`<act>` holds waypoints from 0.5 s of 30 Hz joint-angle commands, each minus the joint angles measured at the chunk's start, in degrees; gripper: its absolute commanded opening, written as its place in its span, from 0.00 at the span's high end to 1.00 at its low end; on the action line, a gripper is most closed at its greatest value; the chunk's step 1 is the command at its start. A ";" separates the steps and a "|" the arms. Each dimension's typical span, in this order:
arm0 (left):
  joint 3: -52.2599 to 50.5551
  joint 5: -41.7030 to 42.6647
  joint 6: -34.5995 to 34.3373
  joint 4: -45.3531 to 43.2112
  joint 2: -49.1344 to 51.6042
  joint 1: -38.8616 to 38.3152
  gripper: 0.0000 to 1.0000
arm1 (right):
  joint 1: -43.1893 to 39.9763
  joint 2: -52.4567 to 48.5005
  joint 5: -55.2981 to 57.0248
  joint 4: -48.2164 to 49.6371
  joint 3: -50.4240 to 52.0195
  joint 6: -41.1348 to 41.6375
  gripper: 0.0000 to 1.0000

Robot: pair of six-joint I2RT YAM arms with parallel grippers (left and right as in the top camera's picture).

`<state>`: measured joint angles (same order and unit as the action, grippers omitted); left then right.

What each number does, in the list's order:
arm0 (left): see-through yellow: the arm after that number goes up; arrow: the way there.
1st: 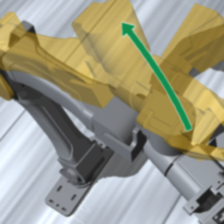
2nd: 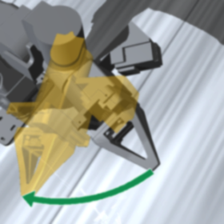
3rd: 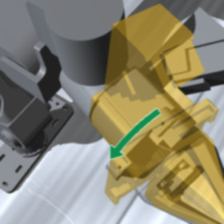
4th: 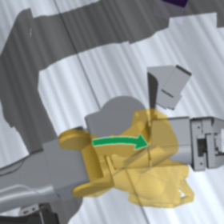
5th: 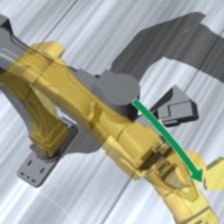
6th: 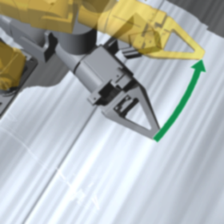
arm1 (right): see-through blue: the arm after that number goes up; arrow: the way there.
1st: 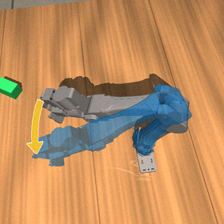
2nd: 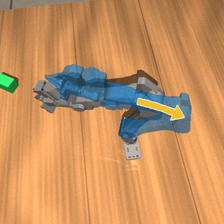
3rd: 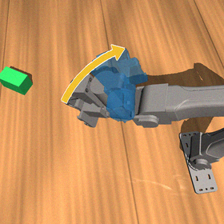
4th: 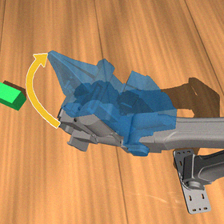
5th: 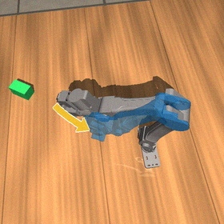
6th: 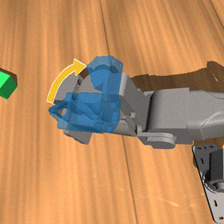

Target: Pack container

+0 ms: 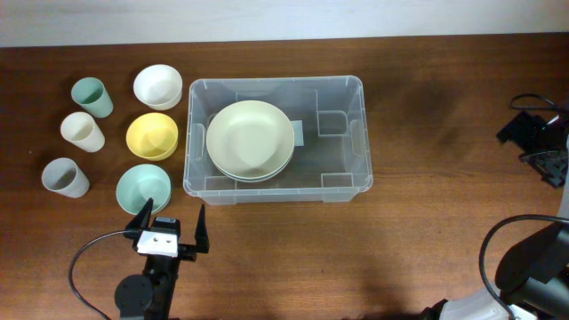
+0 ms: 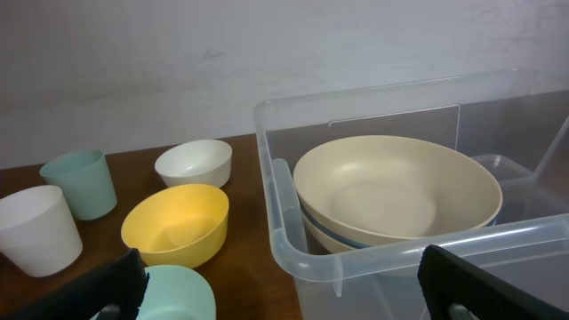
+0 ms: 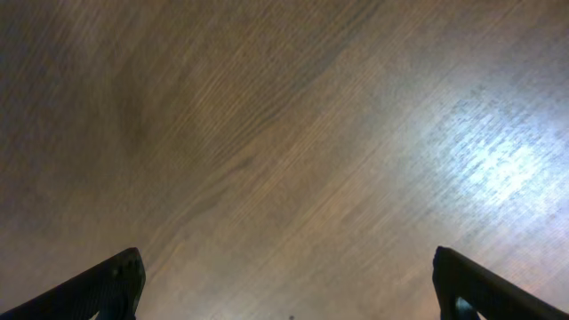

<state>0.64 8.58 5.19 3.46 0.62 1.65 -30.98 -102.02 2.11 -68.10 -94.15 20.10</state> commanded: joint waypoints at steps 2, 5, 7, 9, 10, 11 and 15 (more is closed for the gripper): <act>-0.13 0.00 0.92 0.31 -0.28 0.28 0.01 | 0.20 0.39 0.28 4.63 3.06 0.79 0.01; -0.13 0.00 0.92 0.31 -0.28 0.28 0.01 | 0.13 0.39 0.28 9.18 5.88 1.97 0.01; -0.13 0.00 0.92 0.28 -0.28 0.28 0.01 | 0.15 0.39 0.26 12.79 8.63 4.66 0.01; -0.13 0.00 0.92 0.28 -0.28 0.28 0.01 | 0.15 0.39 0.26 14.56 10.43 5.73 0.01; -0.13 0.00 0.92 0.31 -0.28 0.28 0.01 | 0.15 0.39 0.24 14.86 11.17 5.73 0.01; -0.13 0.00 0.92 0.28 -0.28 0.28 0.01 | 0.15 0.39 0.02 14.56 12.15 5.70 0.01; -0.13 0.00 0.92 0.28 -0.28 0.28 0.01 | 0.15 0.39 0.09 14.36 12.68 5.68 0.01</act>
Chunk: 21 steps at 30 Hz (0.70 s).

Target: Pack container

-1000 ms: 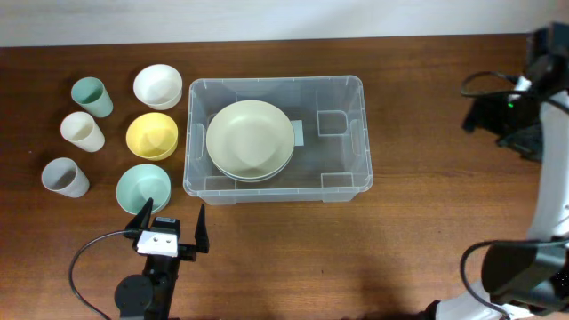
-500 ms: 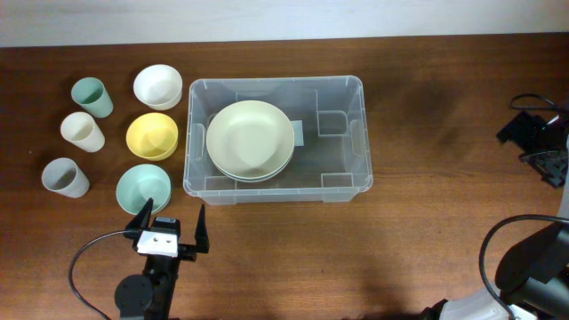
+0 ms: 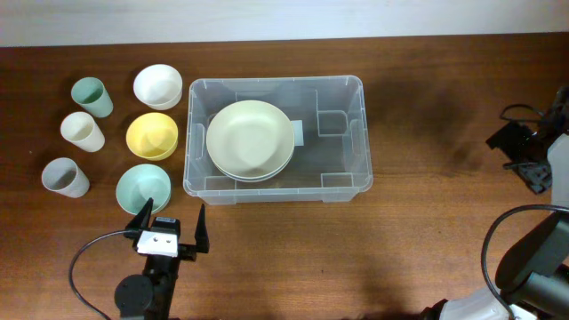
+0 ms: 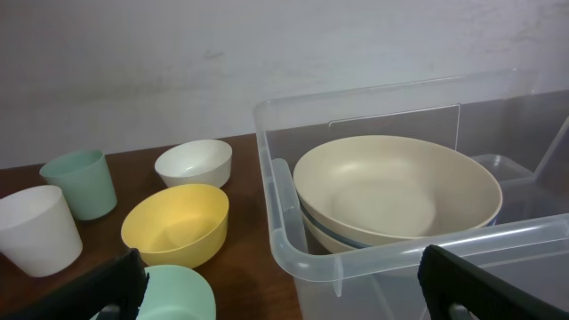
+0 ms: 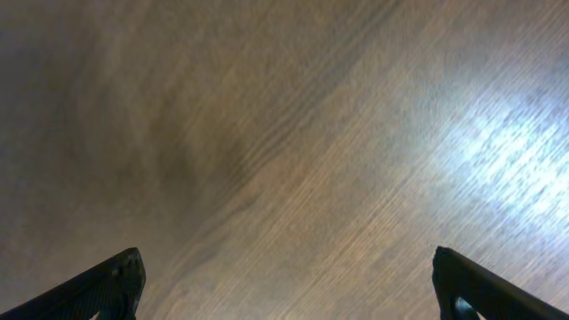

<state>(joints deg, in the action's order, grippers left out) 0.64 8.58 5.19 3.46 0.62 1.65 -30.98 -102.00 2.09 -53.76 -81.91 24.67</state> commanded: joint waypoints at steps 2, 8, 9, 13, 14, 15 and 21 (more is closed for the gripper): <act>-0.13 0.00 0.92 0.28 -0.28 0.28 0.01 | 0.15 0.37 0.09 0.02 0.44 1.14 0.01; -0.13 -0.02 0.94 0.28 -0.28 0.28 0.01 | 0.15 0.37 0.07 0.04 0.44 1.14 0.01; -0.13 -0.02 0.92 0.28 -0.28 0.28 0.01 | 0.15 0.37 0.07 0.07 0.44 1.14 0.01; -0.13 -0.09 0.94 0.26 -0.28 0.28 0.00 | 0.15 0.37 0.09 0.07 0.44 1.14 0.01; -0.13 -0.90 0.94 0.15 -0.28 0.33 0.01 | 0.15 0.37 0.07 0.07 0.44 1.14 0.01; -0.13 -1.99 0.92 0.00 -0.28 0.33 0.01 | 0.15 0.37 0.07 0.04 0.44 1.14 0.01; 1.49 0.42 0.94 -7.52 -0.22 0.42 0.00 | 0.15 0.37 0.07 0.07 0.44 1.14 0.01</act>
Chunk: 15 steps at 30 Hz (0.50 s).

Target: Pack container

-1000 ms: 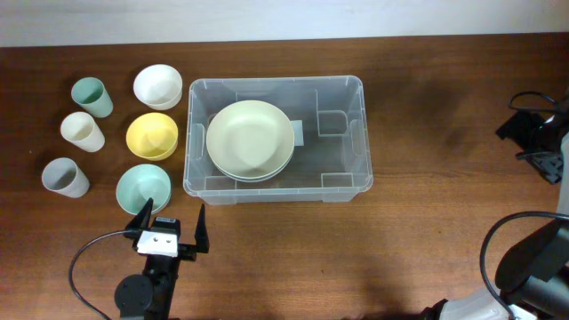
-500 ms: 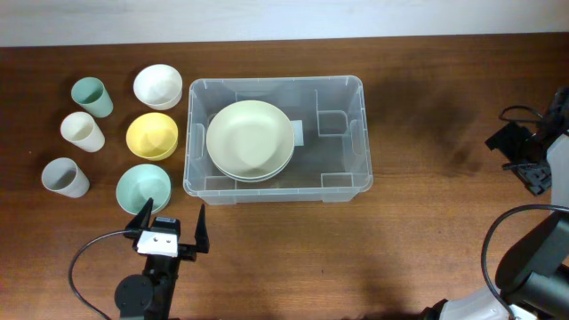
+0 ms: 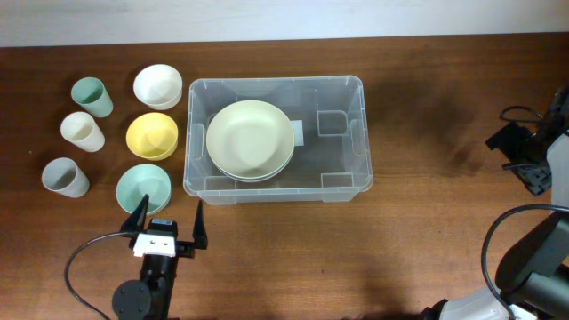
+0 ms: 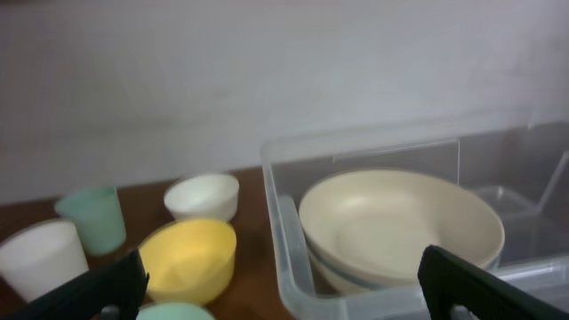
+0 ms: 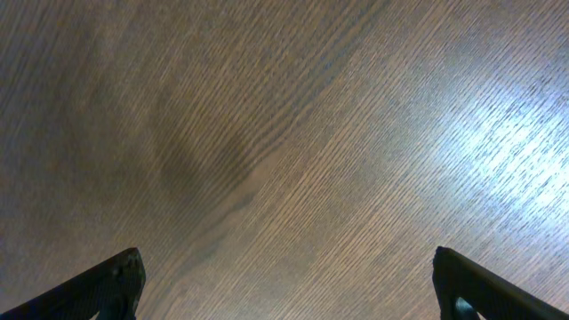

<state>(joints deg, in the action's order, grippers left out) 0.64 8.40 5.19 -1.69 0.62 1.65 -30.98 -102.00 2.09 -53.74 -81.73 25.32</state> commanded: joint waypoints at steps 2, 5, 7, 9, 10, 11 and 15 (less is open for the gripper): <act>3.69 -1.36 0.94 -2.40 0.50 0.87 0.00 | 0.15 0.37 0.07 0.02 0.26 0.48 0.01; 9.62 -4.96 0.55 -0.57 4.85 2.80 0.00 | 0.15 0.37 0.07 0.02 0.26 0.48 0.01; 15.69 -6.49 -1.09 2.49 9.62 4.52 0.00 | 0.15 0.37 0.07 0.02 0.26 0.48 0.01; 28.26 -6.47 -0.92 9.57 19.15 7.50 0.00 | 0.15 0.37 0.07 0.02 0.26 0.48 0.01; 32.92 -5.92 -0.11 12.17 22.73 8.46 0.01 | 0.15 0.37 0.07 0.02 0.26 0.48 0.01; 37.88 -4.44 1.66 15.10 26.62 9.33 0.00 | 0.15 0.37 0.07 0.02 0.26 0.48 0.01; 52.92 3.08 5.01 24.81 38.91 10.51 0.01 | 0.15 0.37 0.07 0.04 0.26 0.48 0.01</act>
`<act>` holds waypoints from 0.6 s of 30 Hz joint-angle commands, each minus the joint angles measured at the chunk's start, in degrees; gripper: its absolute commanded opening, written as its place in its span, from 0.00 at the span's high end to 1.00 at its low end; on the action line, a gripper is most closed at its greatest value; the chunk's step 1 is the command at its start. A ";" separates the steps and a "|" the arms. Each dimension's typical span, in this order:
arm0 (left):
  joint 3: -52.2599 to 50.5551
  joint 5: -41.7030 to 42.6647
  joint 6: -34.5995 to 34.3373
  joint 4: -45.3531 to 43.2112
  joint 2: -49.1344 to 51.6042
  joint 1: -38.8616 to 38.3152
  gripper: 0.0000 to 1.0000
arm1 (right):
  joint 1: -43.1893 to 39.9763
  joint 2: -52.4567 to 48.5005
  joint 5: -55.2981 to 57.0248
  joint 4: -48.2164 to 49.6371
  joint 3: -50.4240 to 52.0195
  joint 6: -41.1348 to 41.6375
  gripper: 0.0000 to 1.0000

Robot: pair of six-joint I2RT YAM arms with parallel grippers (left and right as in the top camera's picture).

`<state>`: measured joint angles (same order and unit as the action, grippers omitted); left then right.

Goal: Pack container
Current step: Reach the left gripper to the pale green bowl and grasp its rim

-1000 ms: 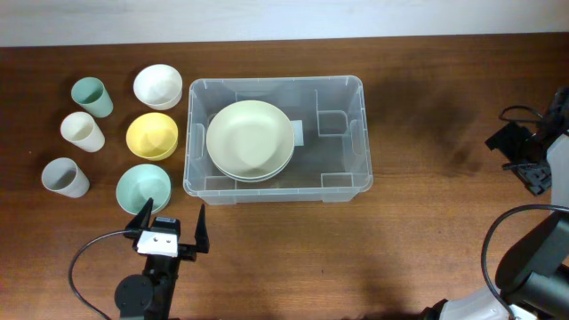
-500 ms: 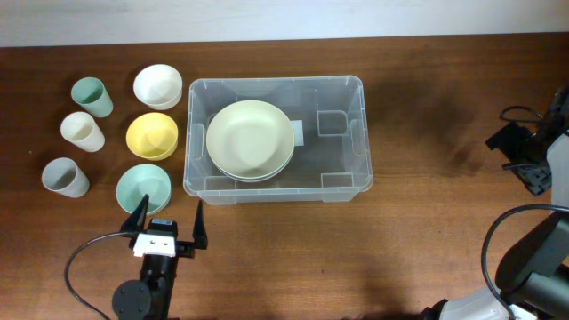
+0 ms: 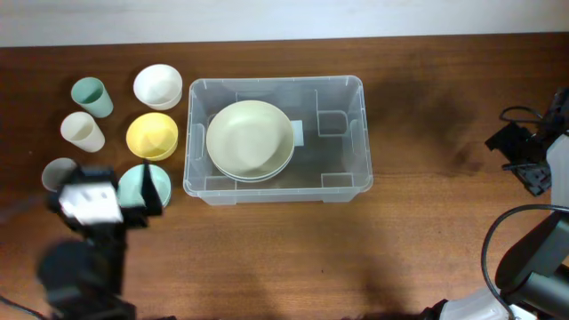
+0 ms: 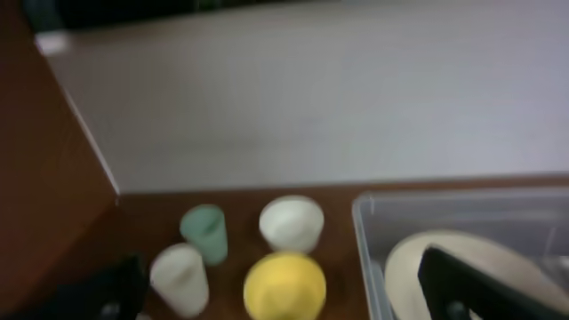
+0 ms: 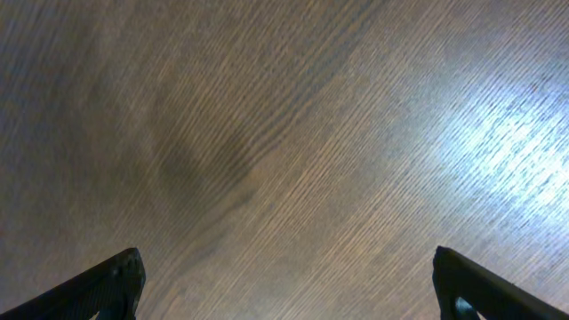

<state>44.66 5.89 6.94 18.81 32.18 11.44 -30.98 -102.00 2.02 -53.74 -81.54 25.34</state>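
Note:
A clear plastic container (image 3: pixel 360 133) stands mid-table with stacked cream bowls (image 3: pixel 249 138) in its left half. To its left lie a white bowl (image 3: pixel 157 85), a yellow bowl (image 3: pixel 151 135) and a mint bowl (image 3: pixel 133 185), plus a green cup (image 3: pixel 91 96), a white cup (image 3: pixel 81 132) and a grey cup (image 3: pixel 56 169). My left gripper (image 3: pixel 105 191), blurred and open, hangs high over the mint bowl and grey cup and holds nothing. In the left wrist view the yellow bowl (image 4: pixel 284 286) lies between the fingers. My right gripper (image 3: pixel 520 156) is open over bare wood at the far right.
The left wrist view looks down from height on the green cup (image 4: pixel 204 233), white cup (image 4: pixel 180 277), white bowl (image 4: pixel 292 222) and container corner (image 4: pixel 373 213). The right wrist view shows only the wooden tabletop (image 5: pixel 267 133). A black cable (image 3: pixel 529 111) lies by the right arm.
My left gripper was low near the front edge below the mint bowl. It is now higher and further left, over the mint bowl and grey cup, still open. The right arm has not moved.
My left gripper stood open near the front edge, facing the bowls and container, at the first two moments, while the right gripper shifted slightly at the far right. Then the left wrist view rose a little. Now the left gripper is well up over the cups and bowls.

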 commanded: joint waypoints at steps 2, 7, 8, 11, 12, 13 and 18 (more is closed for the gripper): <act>12.87 5.40 3.34 9.27 11.32 0.72 0.00 | 0.15 0.37 0.13 0.02 0.07 0.46 0.01; 20.83 -4.61 -14.29 24.92 26.01 4.70 0.01 | 0.15 0.37 0.13 0.04 0.07 0.46 0.01; 21.31 -4.61 -15.15 26.45 28.15 5.60 0.01 | 0.15 0.37 0.13 0.04 0.07 0.46 0.01; 21.40 -4.11 -15.28 28.39 34.93 7.54 0.01 | 0.15 0.37 0.13 0.02 0.07 0.46 0.01; 21.40 -4.15 -15.28 28.81 36.79 7.65 0.01 | 0.15 0.37 0.13 0.04 0.07 0.46 0.01; 21.40 -4.17 -15.28 29.14 38.40 7.63 0.01 | 0.15 0.37 0.13 0.02 0.07 0.46 0.01; 21.40 -4.66 -16.50 29.38 47.84 7.93 0.01 | 0.15 0.37 0.13 0.02 0.07 0.46 0.01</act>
<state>65.10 2.26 -7.03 48.31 76.14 18.79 -30.98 -102.00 1.89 -53.71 -81.52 25.47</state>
